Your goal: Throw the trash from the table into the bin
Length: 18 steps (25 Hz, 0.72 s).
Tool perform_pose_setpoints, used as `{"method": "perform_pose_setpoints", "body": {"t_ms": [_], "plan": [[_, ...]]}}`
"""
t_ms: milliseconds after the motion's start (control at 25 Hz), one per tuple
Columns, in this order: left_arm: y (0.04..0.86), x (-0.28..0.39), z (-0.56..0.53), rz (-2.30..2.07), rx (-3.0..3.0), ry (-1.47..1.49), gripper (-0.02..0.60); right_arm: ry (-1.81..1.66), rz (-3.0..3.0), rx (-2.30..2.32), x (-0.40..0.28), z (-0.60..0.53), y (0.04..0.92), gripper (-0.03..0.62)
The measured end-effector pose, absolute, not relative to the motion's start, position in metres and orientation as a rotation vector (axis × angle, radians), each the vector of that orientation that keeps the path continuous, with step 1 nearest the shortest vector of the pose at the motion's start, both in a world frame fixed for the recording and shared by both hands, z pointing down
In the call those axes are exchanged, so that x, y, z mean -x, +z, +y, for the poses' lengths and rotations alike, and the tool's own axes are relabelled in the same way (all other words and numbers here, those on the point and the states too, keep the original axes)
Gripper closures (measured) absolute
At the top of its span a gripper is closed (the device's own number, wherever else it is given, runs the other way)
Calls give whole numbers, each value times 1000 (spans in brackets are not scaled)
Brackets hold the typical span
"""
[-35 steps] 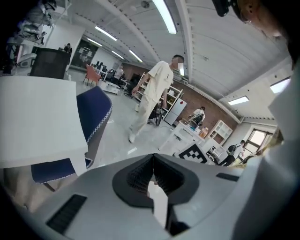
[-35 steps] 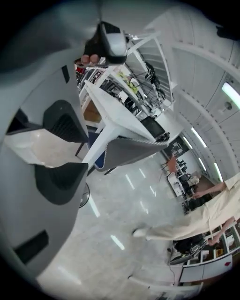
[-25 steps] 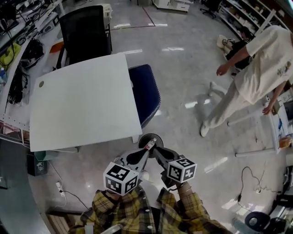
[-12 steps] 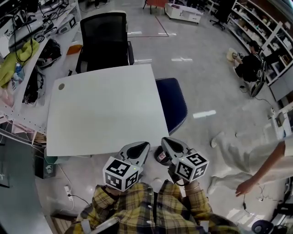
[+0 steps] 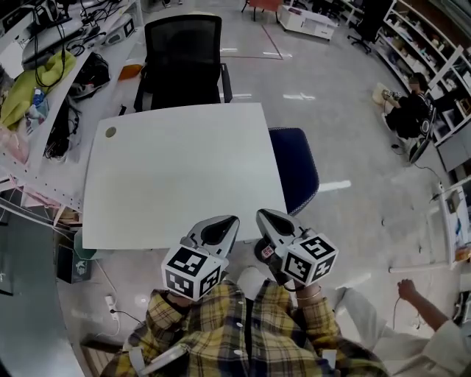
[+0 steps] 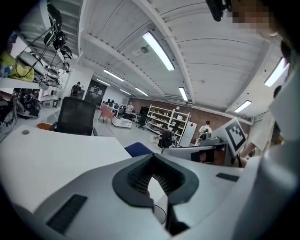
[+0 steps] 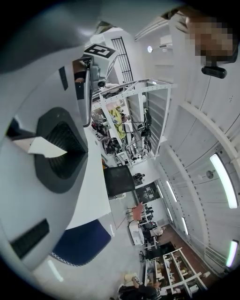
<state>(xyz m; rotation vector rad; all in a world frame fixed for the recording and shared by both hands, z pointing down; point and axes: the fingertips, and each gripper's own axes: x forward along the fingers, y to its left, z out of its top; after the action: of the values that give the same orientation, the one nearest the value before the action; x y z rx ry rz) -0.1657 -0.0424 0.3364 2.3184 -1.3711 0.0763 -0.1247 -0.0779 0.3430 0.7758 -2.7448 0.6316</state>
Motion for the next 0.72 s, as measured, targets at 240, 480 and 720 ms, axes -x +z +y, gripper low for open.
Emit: {"method": "perform_pose_setpoints", "body": {"t_ms": [240,480,720], "plan": [[330,169,-45,-1392,-2332,72,572,590,-2757,-745,133,-77,334,595],[335,178,-45,-1407,-2322,80,572,572,-2768,-740,140,-77,334,595],[332,181,-46,-1421,-2321,75,572,567,-2765,-726,140,-78,336,595]]}}
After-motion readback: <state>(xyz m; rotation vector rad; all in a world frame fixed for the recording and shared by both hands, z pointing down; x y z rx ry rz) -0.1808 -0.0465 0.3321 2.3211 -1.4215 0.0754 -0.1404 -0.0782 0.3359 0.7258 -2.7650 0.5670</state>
